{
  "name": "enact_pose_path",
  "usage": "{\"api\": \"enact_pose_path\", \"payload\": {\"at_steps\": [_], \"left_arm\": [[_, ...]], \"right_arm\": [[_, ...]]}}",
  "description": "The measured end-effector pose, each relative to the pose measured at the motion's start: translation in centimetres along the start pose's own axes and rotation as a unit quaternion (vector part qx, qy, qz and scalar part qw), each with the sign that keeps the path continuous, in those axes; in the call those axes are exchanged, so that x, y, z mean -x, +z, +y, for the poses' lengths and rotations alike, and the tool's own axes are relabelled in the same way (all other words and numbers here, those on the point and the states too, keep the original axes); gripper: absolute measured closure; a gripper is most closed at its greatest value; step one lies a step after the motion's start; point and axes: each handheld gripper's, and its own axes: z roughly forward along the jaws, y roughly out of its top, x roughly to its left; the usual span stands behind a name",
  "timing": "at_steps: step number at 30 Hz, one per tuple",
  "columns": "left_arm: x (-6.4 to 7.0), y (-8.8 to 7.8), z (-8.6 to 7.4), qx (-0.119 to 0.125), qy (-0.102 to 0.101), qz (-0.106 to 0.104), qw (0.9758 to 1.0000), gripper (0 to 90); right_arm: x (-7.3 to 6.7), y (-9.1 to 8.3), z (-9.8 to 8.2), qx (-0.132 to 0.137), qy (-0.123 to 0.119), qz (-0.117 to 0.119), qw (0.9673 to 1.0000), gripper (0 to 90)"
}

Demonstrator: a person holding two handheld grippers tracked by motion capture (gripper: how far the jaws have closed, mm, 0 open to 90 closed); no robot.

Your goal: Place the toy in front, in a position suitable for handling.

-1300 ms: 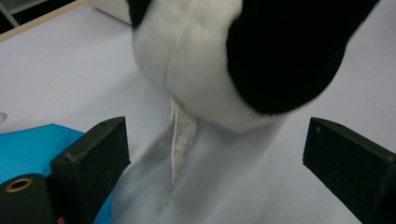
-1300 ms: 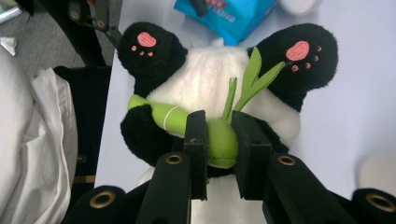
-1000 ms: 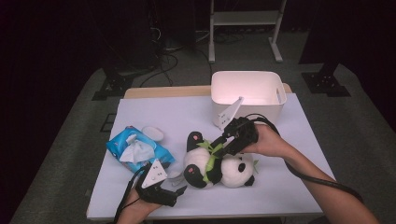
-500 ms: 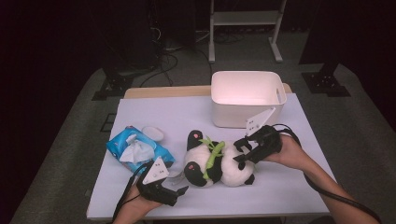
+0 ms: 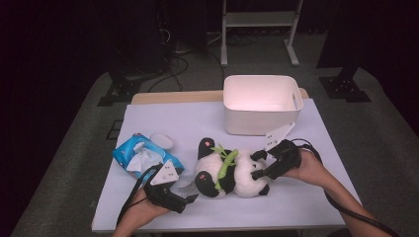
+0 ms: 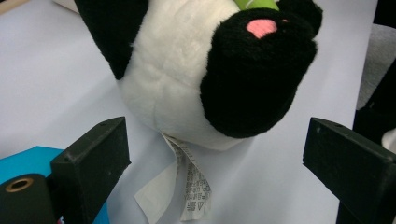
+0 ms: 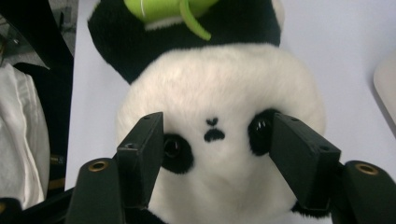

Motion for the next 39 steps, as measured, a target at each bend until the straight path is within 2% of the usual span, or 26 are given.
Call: {"api": "enact_pose_path", "payload": {"at_steps": [3,8,14,17,20,24,31,33,39], "left_arm": [[-0.2,-0.2,0.4,-0.005,0.009,-0.008,0.9999,6.1],[-0.8,-0.8,0.9,-0.013,0.027,-0.012,0.9995,6.1],[-1.5,-1.7,1.6,-0.013,0.040,-0.019,0.9989,6.2],[-1.8,-2.1,1.8,-0.017,0.059,-0.019,0.9979,9.4],[-2.0,-2.3,1.9,-0.022,0.063,-0.022,0.9975,9.4],[-2.5,-2.5,1.9,-0.027,0.074,-0.040,0.9961,12.7],[-4.5,-3.7,2.0,-0.042,0.079,-0.031,0.9955,13.1],[-5.2,-4.1,2.0,-0.051,0.084,-0.029,0.9948,17.9],[-7.0,-5.1,1.7,-0.073,0.095,-0.017,0.9926,22.2]], "right_arm": [[-0.1,0.3,-0.3,-0.009,-0.004,-0.013,0.9999,33.0],[-0.2,0.3,-0.5,0.001,-0.002,-0.013,0.9999,33.3],[-0.3,0.2,-0.5,-0.001,-0.009,-0.013,0.9999,33.4],[-0.4,0.2,-0.5,0.000,-0.009,-0.014,0.9999,33.4],[-0.5,0.2,-0.5,-0.001,-0.010,-0.014,0.9999,33.4],[-0.6,0.2,-0.4,-0.002,-0.012,-0.015,0.9998,33.4],[-0.8,0.1,-0.4,-0.004,-0.017,-0.016,0.9997,33.1],[-0.7,0.2,-0.4,-0.004,-0.017,-0.015,0.9997,32.8],[-0.8,0.2,-0.4,-0.002,-0.015,-0.015,0.9998,31.3]]}}
